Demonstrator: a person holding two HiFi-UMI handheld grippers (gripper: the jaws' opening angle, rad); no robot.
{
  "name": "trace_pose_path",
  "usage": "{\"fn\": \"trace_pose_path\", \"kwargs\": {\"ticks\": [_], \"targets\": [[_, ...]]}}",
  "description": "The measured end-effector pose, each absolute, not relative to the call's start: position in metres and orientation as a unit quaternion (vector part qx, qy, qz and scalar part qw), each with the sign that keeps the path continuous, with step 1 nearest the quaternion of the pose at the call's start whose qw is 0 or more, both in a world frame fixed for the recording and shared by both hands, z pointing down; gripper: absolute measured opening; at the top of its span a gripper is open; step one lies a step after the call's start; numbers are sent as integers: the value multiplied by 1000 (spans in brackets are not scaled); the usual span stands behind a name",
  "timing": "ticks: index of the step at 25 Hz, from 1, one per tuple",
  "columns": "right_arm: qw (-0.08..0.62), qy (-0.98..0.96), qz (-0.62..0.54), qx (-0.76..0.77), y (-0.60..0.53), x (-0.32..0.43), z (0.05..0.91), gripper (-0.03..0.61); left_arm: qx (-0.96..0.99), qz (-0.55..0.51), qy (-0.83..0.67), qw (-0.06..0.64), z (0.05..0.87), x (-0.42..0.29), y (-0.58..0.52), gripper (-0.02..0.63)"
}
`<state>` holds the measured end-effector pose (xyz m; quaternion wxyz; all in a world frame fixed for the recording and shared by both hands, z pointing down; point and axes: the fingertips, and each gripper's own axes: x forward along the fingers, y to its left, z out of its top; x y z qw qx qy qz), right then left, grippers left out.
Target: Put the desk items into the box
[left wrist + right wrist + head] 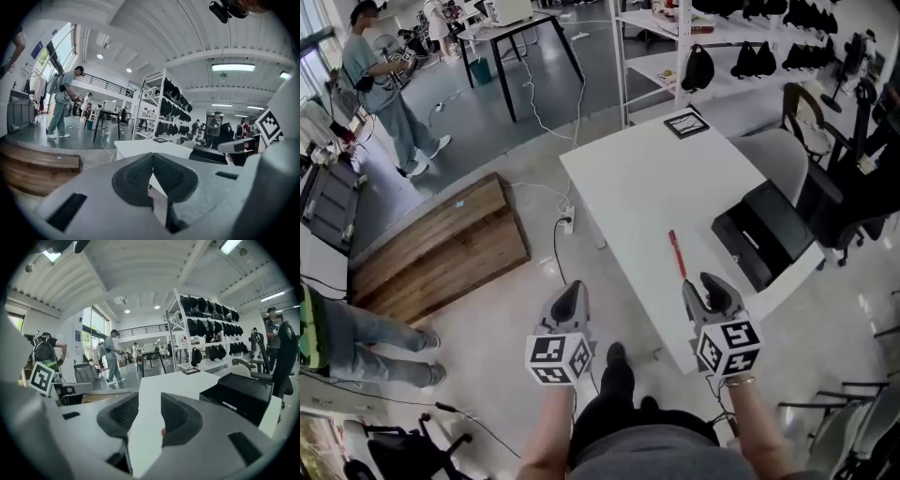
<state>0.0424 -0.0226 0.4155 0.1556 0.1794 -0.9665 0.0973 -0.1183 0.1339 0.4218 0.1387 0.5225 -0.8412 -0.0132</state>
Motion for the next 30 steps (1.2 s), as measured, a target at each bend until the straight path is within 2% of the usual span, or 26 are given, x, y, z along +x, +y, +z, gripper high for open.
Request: {"fn": "trace_pose_path", "kwargs": {"ticks": [15, 30], "targets": [[202, -945, 103, 234, -69, -18, 428, 155, 565, -3, -809, 163, 439, -205, 81, 6], [258, -926, 99, 256, -79, -25, 456, 152, 596, 0, -783, 175, 453, -236, 54, 6]]}}
